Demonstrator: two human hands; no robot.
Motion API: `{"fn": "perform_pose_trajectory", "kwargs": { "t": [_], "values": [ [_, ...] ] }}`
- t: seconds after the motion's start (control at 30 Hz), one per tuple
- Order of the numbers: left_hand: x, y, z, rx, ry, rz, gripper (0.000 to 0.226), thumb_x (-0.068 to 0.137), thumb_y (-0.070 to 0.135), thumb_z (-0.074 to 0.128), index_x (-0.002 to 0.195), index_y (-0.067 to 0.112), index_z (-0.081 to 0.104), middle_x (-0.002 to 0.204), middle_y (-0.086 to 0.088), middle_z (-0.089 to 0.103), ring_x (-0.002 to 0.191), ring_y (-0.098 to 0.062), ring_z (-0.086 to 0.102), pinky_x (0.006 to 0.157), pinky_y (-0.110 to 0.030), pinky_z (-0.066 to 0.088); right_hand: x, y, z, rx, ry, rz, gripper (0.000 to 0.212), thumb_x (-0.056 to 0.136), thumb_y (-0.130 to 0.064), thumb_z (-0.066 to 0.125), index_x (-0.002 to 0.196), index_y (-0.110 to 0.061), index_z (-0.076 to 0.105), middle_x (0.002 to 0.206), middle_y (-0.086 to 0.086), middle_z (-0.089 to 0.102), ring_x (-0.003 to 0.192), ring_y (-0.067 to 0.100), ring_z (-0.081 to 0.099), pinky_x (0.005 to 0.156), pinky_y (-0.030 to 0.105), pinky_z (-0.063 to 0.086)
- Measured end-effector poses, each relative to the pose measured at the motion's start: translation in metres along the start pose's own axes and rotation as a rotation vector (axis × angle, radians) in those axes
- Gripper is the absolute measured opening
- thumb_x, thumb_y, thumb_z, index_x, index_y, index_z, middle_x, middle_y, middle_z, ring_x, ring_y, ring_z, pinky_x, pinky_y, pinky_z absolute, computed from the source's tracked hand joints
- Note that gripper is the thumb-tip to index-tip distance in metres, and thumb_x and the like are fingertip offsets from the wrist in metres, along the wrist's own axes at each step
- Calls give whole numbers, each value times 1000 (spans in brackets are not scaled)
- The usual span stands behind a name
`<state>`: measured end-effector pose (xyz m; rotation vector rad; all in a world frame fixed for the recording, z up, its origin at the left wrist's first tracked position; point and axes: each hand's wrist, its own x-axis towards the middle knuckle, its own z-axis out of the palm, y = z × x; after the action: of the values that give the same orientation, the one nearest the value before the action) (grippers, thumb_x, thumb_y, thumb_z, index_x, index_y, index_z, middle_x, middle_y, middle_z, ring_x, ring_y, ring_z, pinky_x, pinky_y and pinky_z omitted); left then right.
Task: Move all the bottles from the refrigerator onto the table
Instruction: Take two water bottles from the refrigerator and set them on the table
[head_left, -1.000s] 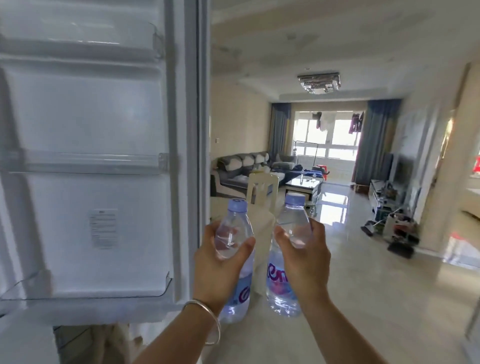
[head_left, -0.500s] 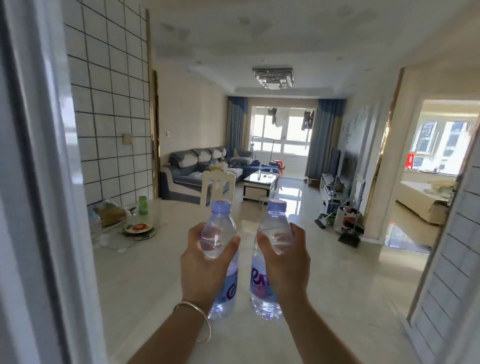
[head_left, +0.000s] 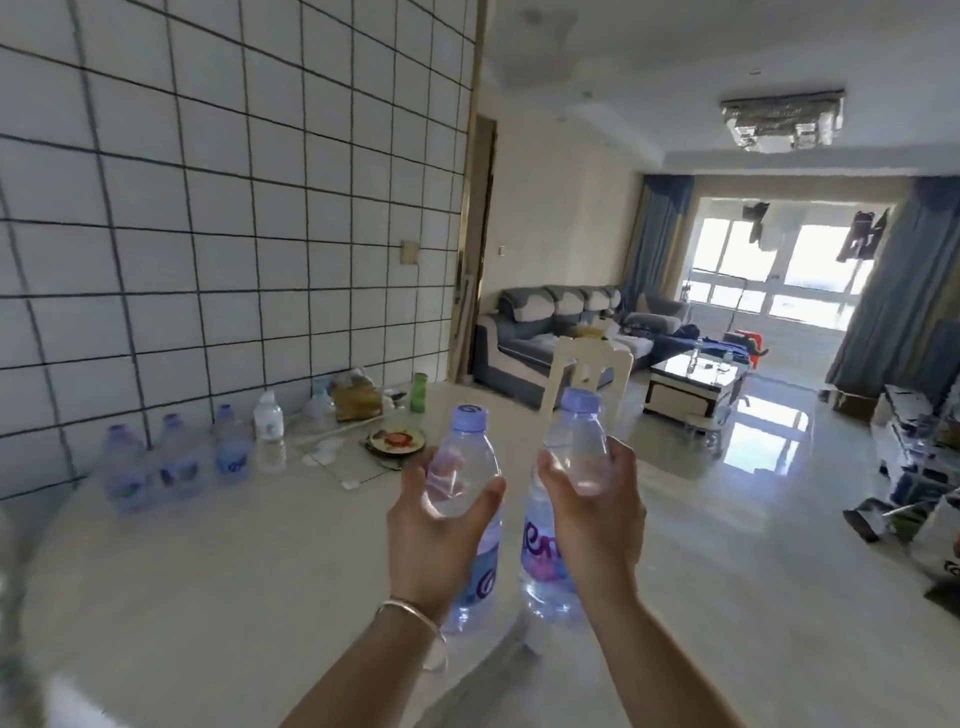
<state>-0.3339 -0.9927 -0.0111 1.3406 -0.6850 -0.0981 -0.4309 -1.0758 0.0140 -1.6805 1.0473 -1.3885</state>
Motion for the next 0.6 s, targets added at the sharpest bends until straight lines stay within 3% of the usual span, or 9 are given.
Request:
{"fn": "perform_pose_trajectory", "kwargs": {
  "t": [0.1, 0.17, 0.23, 0.43, 0.6],
  "values": [
    [36, -23, 6, 63, 126, -20, 38, 67, 35, 81, 93, 39, 54, 93, 13, 67, 87, -6, 64, 79, -23, 49, 39, 13, 40, 23, -149, -9, 53, 73, -44, 71, 119, -25, 50, 99, -10, 58, 86, 14, 54, 79, 32, 42],
    [59, -40, 2, 143, 213, -14, 39, 67, 36, 81, 90, 40, 50, 89, 14, 65, 86, -9, 64, 78, -24, 50, 59, 20, 74, 53, -228, -5, 51, 70, -47, 72, 111, -25, 52, 93, -7, 63, 84, 17, 60, 79, 37, 48],
    [79, -56, -7, 207, 271, -25, 41, 67, 38, 81, 94, 37, 49, 88, 12, 65, 86, -12, 64, 78, -26, 50, 70, 29, 111, 85, -300, -2, 51, 67, -49, 72, 107, -25, 51, 89, -4, 64, 86, 21, 63, 81, 43, 51],
    [140, -102, -53, 349, 430, -78, 49, 67, 46, 77, 104, 25, 51, 90, 9, 64, 86, -11, 62, 72, -16, 44, 75, 43, 223, 125, -524, -20, 53, 67, -49, 71, 112, -31, 48, 98, -3, 66, 90, 22, 63, 81, 43, 51],
    [200, -161, -109, 427, 531, -131, 57, 62, 56, 75, 104, 28, 49, 93, 4, 65, 87, -14, 61, 78, -26, 47, 68, 55, 324, 151, -680, -26, 56, 68, -47, 71, 117, -28, 53, 83, -8, 65, 85, 19, 64, 77, 39, 51]
  ]
}}
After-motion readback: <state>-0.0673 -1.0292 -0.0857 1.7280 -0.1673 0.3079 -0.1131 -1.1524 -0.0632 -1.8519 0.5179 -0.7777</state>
